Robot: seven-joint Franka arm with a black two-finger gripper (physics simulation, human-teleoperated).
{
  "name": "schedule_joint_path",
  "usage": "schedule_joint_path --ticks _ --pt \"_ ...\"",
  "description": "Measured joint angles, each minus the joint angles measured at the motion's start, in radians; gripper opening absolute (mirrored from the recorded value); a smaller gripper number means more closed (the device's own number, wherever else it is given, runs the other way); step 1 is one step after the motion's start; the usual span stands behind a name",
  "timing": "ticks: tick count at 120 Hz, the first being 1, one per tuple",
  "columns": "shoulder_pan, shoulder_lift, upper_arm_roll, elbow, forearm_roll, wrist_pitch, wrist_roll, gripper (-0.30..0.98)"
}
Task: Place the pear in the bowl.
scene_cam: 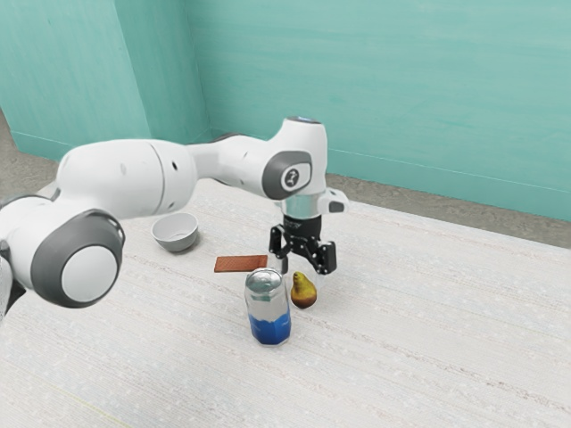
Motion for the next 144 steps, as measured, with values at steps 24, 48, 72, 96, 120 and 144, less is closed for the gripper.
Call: schedule_joint_path --ticks 24,48,72,96,120,144 --pt "0.001 0.025 -0.002 0.001 0.01 -0.001 -0.001 0.69" --pt "0.0 0.041 -0.002 0.004 0.012 0.002 -0.003 0.69" --pt "0.006 0.047 -0.002 0.001 0.012 0.006 -0.004 0.69" --pt "0.012 0.051 -0.002 0.001 0.012 0.009 -0.004 0.69" --pt "0.013 0.052 -0.001 -0.003 0.009 0.01 -0.005 0.68" --pt "0.012 0.051 -0.001 -0.002 0.008 0.011 -0.005 0.55"
